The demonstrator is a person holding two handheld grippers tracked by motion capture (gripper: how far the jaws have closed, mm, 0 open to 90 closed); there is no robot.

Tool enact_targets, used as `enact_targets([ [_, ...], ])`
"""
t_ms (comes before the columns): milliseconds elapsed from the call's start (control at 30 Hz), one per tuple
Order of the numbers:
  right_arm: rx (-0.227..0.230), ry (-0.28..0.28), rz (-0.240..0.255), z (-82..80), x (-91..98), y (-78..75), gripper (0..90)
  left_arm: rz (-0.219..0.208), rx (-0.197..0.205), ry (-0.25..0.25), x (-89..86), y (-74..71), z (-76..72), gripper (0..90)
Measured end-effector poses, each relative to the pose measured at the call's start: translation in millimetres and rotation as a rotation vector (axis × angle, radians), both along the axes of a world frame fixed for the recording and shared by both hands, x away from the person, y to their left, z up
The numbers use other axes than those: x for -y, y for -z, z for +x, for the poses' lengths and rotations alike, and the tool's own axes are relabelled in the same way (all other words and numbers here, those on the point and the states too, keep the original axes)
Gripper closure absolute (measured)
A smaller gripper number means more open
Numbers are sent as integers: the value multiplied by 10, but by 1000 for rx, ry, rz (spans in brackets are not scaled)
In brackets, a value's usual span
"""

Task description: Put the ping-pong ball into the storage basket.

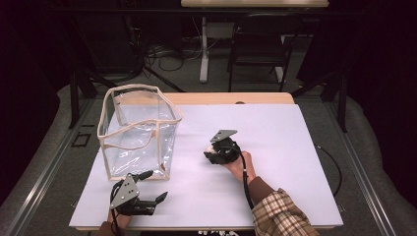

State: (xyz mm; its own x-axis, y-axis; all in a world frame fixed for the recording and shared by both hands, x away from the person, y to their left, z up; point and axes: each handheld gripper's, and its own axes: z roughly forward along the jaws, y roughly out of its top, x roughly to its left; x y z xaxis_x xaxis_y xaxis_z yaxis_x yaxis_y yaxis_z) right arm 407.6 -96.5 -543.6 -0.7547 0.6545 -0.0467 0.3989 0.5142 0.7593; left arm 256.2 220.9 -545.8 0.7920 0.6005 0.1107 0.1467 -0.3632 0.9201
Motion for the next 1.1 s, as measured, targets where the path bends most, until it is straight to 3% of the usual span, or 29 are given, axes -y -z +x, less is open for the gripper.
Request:
enact_targets([
  [1100, 47, -11, 16, -76, 86, -364, 506, -3, -1, -9, -7, 2, 0, 159],
])
